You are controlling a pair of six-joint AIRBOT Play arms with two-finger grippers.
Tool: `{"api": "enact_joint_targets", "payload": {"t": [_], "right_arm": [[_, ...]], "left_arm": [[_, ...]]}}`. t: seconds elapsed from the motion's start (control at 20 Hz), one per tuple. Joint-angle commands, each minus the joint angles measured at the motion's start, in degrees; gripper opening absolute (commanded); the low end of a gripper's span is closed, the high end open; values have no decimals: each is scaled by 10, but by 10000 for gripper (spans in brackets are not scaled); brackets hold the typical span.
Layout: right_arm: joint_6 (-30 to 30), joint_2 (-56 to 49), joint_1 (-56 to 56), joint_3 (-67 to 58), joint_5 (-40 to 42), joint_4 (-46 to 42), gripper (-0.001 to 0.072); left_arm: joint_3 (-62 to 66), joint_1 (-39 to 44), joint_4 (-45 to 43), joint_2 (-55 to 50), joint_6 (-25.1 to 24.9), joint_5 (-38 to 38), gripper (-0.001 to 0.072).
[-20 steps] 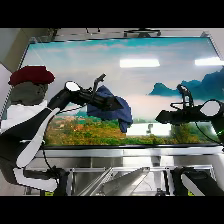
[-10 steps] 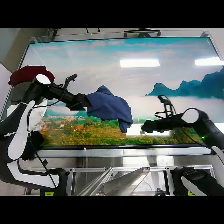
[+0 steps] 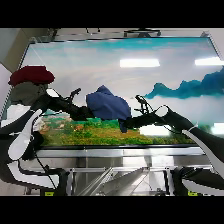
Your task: Fold the shirts.
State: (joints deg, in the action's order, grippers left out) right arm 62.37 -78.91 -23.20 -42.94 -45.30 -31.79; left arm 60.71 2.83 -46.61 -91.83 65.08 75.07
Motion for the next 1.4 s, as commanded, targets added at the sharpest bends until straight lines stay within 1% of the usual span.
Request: {"api": "enact_joint_targets", "payload": {"t": [0.0, 0.1, 0.2, 0.25, 0.3, 0.4, 0.45, 0.6, 0.7, 0.85, 0.95, 1.05, 1.2, 1.35], "right_arm": [[-18, -23, -3, -24, 7, 21, 27], [-21, -23, -3, -24, 0, 21, 25], [-26, -22, -3, -24, -11, 21, 25], [-27, -22, -3, -24, -15, 20, 25], [-26, -22, -3, -24, -17, 20, 25], [-27, -22, -3, -24, -23, 20, 25], [-26, -21, -3, -24, -29, 21, 25], [-40, -10, -3, -24, -45, 21, 24], [-42, 22, 4, -32, -62, 18, 23], [-42, 110, 58, -86, -138, 18, 23], [-41, 184, 111, -154, -205, 4, 23], [-37, 253, 157, -231, -249, -19, 23], [-37, 339, 211, -335, -259, -32, 24], [-37, 389, 241, -409, -259, -68, 23]], "left_arm": [[-41, 32, 48, -1, -31, -149, 694], [-41, 40, 46, -2, -30, -202, 694], [-41, 42, 46, -2, -30, -222, 680], [-41, 40, 45, -2, -31, -224, 511], [-41, 36, 41, -2, -31, -228, 305], [-41, 25, 43, -2, -30, -229, 112], [-41, 20, 44, -2, -31, -223, 2], [-32, 13, 49, 6, -31, -175, 0], [-12, 14, 56, 36, -31, -129, 0], [59, 13, 100, 120, -29, -40, 0], [135, 13, 122, 186, 2, 21, 0], [224, 13, 122, 245, 44, 56, 12], [347, 13, 121, 317, 97, 74, 20], [419, 13, 117, 365, 116, 59, 21]]}}
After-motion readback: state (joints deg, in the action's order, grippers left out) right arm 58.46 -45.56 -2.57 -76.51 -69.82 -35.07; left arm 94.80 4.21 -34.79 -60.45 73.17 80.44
